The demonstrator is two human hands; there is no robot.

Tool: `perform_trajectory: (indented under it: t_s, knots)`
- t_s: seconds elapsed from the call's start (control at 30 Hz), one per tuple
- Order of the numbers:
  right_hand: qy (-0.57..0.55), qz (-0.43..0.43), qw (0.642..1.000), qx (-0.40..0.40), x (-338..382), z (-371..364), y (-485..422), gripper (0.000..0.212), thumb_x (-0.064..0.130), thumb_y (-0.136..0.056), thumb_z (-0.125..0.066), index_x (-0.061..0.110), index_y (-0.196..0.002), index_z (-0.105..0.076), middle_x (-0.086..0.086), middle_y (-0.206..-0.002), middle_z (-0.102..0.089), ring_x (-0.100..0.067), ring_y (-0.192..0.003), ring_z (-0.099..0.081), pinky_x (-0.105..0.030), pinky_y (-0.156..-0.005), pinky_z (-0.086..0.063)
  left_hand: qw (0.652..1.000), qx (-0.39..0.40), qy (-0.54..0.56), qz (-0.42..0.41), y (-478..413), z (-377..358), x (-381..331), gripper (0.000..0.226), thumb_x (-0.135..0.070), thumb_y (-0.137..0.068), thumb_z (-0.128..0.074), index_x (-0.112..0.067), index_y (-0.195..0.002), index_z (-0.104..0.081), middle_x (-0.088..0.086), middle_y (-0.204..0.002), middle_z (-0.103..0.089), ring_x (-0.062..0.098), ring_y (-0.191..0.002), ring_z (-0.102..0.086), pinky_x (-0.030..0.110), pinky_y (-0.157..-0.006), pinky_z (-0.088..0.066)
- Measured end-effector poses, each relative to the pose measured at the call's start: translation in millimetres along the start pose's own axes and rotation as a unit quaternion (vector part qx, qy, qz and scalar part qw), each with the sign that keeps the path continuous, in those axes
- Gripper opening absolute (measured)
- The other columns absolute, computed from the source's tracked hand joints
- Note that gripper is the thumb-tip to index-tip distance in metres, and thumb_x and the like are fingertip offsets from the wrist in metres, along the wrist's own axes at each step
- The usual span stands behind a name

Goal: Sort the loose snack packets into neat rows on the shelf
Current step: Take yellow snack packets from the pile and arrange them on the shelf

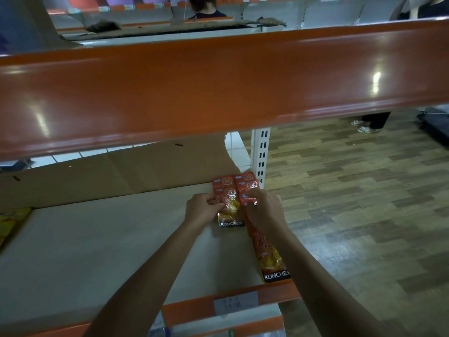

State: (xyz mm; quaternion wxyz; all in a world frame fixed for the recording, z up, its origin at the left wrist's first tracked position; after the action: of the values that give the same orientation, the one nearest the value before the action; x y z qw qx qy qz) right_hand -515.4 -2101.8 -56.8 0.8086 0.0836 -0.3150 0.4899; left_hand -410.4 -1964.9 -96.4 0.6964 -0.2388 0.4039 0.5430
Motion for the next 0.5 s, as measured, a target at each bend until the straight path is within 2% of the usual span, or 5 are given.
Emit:
perform_trajectory:
  t_s: [0.07, 0.33, 0.5]
  knots:
    - [-0.003, 0.004, 1.000, -0.001, 0.7, 0.8, 1.4, 0.027, 0.008, -0.090, -0.053, 0.012, -0.113, -0.068, -0.009, -0.114, -0.068, -0.026, -0.106, -0.060, -0.034, -0.089, -0.046, 1.000, -0.005, -0.026, -0.008, 0.4, 0.8, -2.1, 0.029, -0.026, -0.080, -0.073, -0.015, -0.108, -0.072, 0.001, -0.100, -0.073, 0.014, -0.095, -0.066, 0.022, -0.080, -0.048]
    - [0.006, 0.014, 1.000, 0.005, 2.2, -2.3, 2.9, 0.023, 0.010, -0.088, -0.055, 0.013, -0.106, -0.069, -0.008, -0.108, -0.069, -0.025, -0.100, -0.061, -0.033, -0.082, -0.047, 0.998, -0.014, -0.065, -0.008, 0.3, 1.2, -3.9, 0.033, -0.033, -0.083, -0.071, -0.014, -0.110, -0.071, 0.003, -0.104, -0.071, 0.019, -0.100, -0.065, 0.035, -0.089, -0.052]
    - [0.013, 0.026, 1.000, 0.013, 4.9, -3.1, 3.2, 0.025, 0.012, -0.089, -0.054, 0.017, -0.110, -0.068, -0.005, -0.112, -0.067, -0.024, -0.104, -0.058, -0.029, -0.082, -0.042, 0.995, -0.019, -0.097, -0.014, 3.4, 3.1, -6.8, 0.034, -0.035, -0.088, -0.065, -0.012, -0.112, -0.069, 0.004, -0.108, -0.070, 0.020, -0.102, -0.063, 0.033, -0.089, -0.051]
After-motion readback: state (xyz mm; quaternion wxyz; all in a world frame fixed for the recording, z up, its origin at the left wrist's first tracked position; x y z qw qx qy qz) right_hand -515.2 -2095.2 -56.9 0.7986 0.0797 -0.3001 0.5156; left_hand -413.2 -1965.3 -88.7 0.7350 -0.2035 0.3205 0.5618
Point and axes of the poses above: each hand's wrist, its own y-axis away from the middle knuckle, its own z-axis out of the back of the hand, x = y × z, the point moved 5 cm from there along -y, towards the middle knuckle
